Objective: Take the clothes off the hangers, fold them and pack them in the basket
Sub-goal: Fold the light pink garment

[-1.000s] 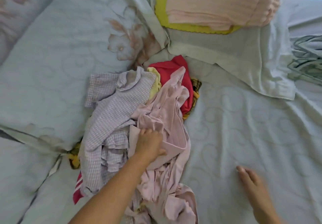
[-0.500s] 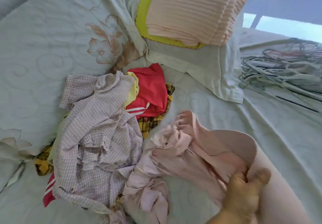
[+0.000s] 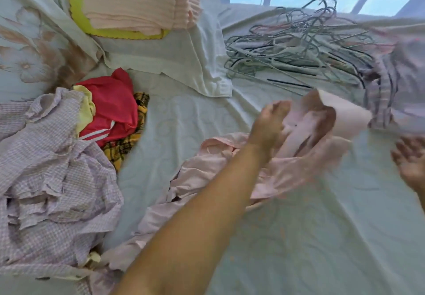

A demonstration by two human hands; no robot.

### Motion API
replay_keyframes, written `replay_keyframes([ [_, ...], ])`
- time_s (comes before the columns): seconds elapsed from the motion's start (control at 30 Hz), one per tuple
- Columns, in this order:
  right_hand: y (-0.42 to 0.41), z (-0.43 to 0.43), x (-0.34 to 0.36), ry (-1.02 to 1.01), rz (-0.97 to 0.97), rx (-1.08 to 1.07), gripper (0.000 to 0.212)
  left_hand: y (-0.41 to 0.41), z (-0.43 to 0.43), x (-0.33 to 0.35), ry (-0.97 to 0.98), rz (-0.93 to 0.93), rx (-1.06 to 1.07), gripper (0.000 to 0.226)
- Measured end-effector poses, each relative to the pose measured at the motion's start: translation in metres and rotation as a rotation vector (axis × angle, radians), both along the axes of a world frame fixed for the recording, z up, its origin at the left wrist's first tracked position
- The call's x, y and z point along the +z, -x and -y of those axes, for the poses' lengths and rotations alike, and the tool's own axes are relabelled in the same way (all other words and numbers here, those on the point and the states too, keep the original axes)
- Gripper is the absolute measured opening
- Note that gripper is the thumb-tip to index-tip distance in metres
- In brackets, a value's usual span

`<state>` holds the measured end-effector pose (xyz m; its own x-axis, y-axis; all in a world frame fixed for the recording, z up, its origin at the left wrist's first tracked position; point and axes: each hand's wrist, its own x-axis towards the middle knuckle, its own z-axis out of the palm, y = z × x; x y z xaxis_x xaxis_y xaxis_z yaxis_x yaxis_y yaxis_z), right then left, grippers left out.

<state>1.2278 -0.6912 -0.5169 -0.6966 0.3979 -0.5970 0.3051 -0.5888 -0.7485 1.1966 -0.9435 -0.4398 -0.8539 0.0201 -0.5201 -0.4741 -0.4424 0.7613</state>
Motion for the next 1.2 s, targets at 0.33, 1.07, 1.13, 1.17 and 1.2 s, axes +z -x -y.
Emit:
replay_keyframes([
  [0.33,-0.134,0.144,-0.049,0.029,0.392,0.602,0.036,-0.172,0.188,-0.117,1.133,0.520,-0.424,0.046],
  [1.07,-0.140,0.024,-0.024,-0.657,0.441,0.629,0.020,-0.222,0.038,-0.109,1.173,0.273,-0.385,0.041],
  [1.13,-0.155,0.042,-0.033,-0.738,0.451,0.713,0.024,-0.215,0.058,-0.113,1.316,0.391,-0.407,0.056],
  [1.17,-0.159,0.049,-0.036,-0.738,0.459,0.717,0.026,-0.211,0.063,-0.113,1.322,0.441,-0.469,0.059],
  [1.2,-0.162,0.054,-0.035,-0.709,0.466,0.702,0.025,-0.207,0.065,-0.115,1.289,0.466,-0.528,0.056],
])
